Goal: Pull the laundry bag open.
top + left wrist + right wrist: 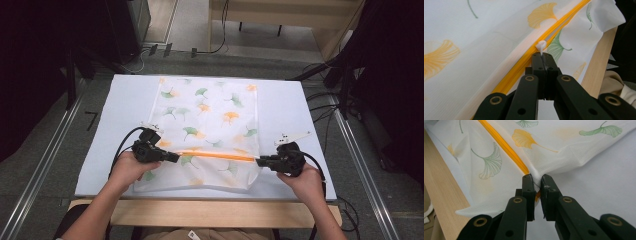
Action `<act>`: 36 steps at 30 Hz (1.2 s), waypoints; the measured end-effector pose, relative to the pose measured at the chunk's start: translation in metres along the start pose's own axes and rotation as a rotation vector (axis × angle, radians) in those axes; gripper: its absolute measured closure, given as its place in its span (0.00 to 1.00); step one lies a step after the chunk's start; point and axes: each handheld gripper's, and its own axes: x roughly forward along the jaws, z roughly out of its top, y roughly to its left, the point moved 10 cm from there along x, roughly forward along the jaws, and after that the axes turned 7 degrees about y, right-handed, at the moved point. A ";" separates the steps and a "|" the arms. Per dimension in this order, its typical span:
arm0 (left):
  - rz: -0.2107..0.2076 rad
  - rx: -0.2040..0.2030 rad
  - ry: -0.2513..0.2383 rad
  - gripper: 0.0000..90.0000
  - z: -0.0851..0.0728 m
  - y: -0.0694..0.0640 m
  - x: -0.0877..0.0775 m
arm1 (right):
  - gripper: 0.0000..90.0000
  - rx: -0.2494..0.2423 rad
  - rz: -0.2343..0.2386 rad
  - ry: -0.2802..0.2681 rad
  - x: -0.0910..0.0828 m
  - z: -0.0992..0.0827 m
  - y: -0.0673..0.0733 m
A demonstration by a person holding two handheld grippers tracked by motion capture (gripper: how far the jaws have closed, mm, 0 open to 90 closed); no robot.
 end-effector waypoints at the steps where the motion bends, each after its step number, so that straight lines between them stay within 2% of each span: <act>1: 0.000 0.000 -0.001 1.00 -0.001 0.001 -0.002 | 0.94 0.001 -0.001 0.001 0.000 0.000 0.000; 11: 0.011 -0.027 -0.003 1.00 -0.014 0.012 -0.014 | 0.94 -0.004 0.000 0.003 0.001 0.000 0.000; 29: 0.012 -0.029 -0.008 1.00 -0.014 0.012 -0.013 | 0.94 -0.002 -0.002 0.006 0.002 0.000 0.000; 32: -0.006 -0.031 -0.014 1.00 -0.014 0.012 -0.015 | 0.94 -0.003 -0.001 0.006 0.002 0.000 0.000; 36: -0.005 -0.034 -0.011 1.00 -0.014 0.013 -0.016 | 0.94 -0.002 0.000 0.006 0.002 0.000 0.001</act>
